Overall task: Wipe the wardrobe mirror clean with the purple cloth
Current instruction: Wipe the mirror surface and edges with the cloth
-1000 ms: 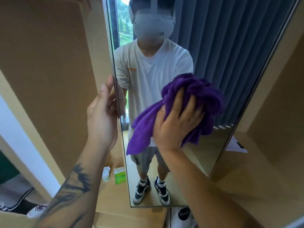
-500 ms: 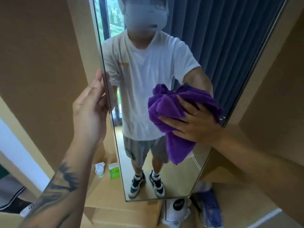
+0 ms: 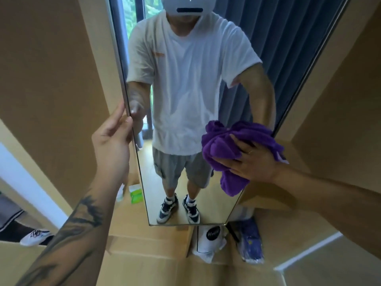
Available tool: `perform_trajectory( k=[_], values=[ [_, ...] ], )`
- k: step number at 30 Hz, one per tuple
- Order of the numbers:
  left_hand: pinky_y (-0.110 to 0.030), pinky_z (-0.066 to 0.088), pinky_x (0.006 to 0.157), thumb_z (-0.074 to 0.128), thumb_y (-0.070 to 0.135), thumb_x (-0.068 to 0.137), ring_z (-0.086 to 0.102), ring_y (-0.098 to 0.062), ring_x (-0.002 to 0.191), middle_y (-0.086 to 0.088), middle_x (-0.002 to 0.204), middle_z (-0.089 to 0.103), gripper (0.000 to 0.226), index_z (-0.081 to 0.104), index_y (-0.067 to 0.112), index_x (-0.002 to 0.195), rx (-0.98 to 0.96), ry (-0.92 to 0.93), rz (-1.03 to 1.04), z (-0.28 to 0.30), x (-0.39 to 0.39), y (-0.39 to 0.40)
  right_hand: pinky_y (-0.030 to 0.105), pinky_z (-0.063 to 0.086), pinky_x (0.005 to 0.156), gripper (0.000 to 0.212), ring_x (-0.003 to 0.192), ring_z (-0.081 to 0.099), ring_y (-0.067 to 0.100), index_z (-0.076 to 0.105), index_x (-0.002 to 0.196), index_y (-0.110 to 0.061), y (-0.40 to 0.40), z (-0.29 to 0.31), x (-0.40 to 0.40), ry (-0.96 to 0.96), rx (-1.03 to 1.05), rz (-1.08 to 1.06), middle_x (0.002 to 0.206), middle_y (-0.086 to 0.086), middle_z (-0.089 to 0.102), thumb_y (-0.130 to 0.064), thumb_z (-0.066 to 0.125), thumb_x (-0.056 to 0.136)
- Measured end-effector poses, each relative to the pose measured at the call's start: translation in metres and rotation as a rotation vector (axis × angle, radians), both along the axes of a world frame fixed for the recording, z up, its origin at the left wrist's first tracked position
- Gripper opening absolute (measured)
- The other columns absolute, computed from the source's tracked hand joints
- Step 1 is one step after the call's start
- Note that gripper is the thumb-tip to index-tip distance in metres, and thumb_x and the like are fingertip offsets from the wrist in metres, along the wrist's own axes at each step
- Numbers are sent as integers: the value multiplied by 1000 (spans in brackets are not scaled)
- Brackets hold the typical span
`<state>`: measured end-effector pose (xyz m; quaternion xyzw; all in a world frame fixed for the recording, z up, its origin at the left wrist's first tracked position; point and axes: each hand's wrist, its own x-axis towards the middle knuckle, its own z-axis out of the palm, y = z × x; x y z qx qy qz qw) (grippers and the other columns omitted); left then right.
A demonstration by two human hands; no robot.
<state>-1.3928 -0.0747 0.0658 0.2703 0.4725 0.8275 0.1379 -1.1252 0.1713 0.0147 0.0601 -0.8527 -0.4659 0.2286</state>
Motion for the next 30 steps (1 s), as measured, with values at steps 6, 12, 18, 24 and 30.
perform_trajectory(
  k=[6,12,18,24,30],
  values=[
    [-37,47,113,59,1,94,61,-19,131,-1,135,69,46,69,28,130,56,-45,27,-7,4,6,50,20,117,44,147,33,33,44,154,-30,9,95,-6,51,-23,70,154,2,53,-37,37,112],
    [-41,48,113,55,-4,97,65,-20,126,0,128,73,42,65,17,134,64,-119,17,-8,1,6,55,33,111,50,137,40,39,54,145,-33,-20,-2,-19,426,-170,-109,151,4,44,-43,61,96],
    [-50,47,113,63,11,101,65,-20,126,0,128,73,28,71,27,122,30,-106,10,-4,1,3,53,6,129,69,156,16,37,42,154,-24,-13,-40,-10,45,-46,18,153,9,45,-40,70,93],
    [-50,52,108,71,16,96,70,-16,118,11,111,78,22,76,30,112,16,-116,70,-4,0,3,49,10,126,49,154,25,34,54,150,-27,2,58,-14,88,-58,141,152,5,54,-38,58,102],
    [-49,54,106,71,16,95,72,-17,113,7,110,79,23,82,36,95,17,-115,76,-3,3,1,52,16,123,63,135,44,40,42,156,-26,-8,-14,-27,413,-78,-36,150,8,48,-52,56,101]
  ],
)
